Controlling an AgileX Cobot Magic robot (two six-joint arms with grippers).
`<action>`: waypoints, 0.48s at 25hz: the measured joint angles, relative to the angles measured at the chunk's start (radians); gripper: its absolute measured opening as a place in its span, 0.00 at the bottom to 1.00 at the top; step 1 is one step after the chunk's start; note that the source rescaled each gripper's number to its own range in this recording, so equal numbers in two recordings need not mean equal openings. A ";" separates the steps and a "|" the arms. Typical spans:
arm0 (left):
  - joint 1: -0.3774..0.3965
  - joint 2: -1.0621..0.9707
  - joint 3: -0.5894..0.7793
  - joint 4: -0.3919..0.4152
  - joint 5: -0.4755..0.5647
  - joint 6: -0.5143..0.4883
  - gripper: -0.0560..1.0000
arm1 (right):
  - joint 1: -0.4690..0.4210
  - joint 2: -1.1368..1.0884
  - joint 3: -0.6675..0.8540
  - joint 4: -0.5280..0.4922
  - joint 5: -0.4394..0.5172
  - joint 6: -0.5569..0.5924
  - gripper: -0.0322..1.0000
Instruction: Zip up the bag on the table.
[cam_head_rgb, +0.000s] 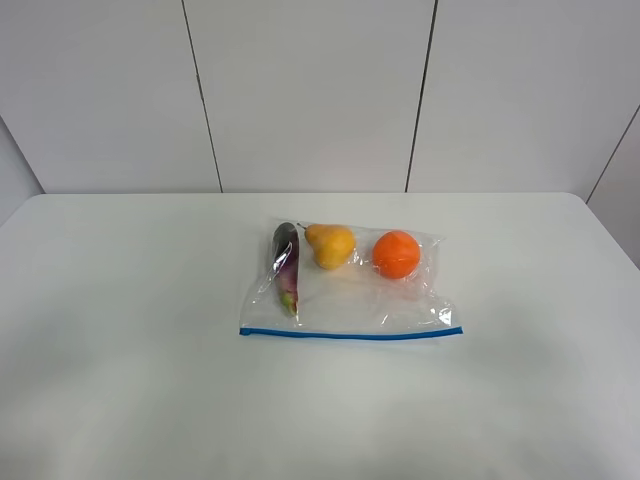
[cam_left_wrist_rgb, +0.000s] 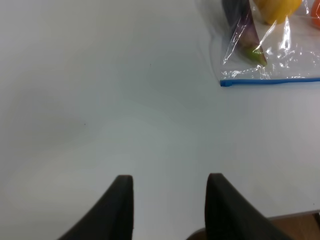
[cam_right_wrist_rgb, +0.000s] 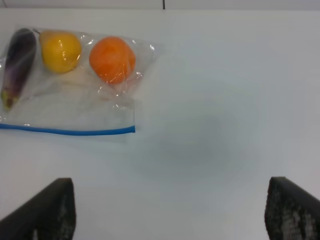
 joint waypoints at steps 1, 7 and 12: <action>0.000 0.000 0.000 0.000 0.000 0.000 0.68 | 0.000 0.000 0.000 0.000 0.000 0.001 1.00; 0.000 0.000 0.000 0.000 0.000 0.000 0.68 | 0.000 0.000 0.000 0.000 0.000 0.002 1.00; 0.000 0.000 0.000 0.000 0.000 0.000 0.68 | 0.000 0.000 0.001 0.000 0.000 0.003 1.00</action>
